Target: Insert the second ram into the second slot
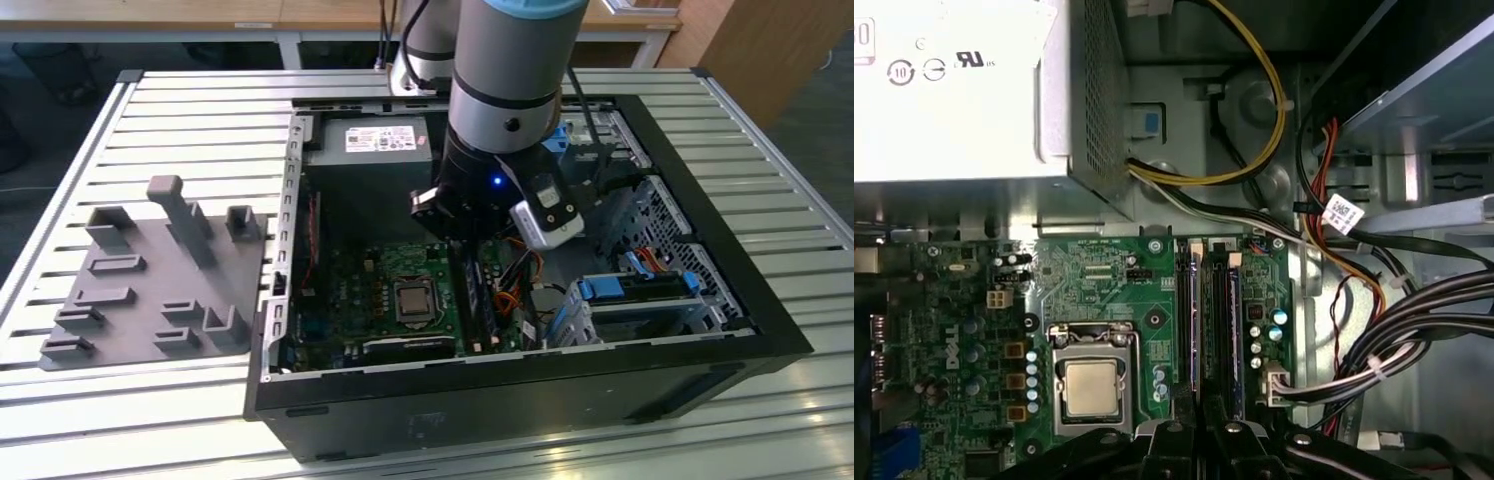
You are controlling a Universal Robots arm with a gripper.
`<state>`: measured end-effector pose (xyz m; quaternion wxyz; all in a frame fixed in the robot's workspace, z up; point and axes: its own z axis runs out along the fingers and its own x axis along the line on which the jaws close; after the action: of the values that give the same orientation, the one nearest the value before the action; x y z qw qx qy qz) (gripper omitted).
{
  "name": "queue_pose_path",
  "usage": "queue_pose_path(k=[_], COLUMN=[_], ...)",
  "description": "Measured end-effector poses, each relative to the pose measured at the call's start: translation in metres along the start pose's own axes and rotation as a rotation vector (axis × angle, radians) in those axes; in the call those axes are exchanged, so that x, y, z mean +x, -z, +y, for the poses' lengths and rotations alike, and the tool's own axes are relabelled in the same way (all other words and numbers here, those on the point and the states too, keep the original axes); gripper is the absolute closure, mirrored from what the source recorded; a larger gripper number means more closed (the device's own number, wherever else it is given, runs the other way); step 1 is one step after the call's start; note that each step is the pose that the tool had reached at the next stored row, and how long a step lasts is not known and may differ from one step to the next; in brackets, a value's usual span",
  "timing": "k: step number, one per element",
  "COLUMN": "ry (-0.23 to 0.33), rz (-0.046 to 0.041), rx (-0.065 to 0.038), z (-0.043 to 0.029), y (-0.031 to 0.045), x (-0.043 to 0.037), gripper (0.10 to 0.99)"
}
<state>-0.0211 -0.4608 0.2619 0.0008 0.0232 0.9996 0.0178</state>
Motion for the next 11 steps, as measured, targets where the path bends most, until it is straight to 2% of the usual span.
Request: queue_pose_path(k=[11], ry=[0.000], rz=[0.0039], rx=[0.000], z=[-0.0017], y=[-0.0162], x=[-0.0027], gripper=[0.949])
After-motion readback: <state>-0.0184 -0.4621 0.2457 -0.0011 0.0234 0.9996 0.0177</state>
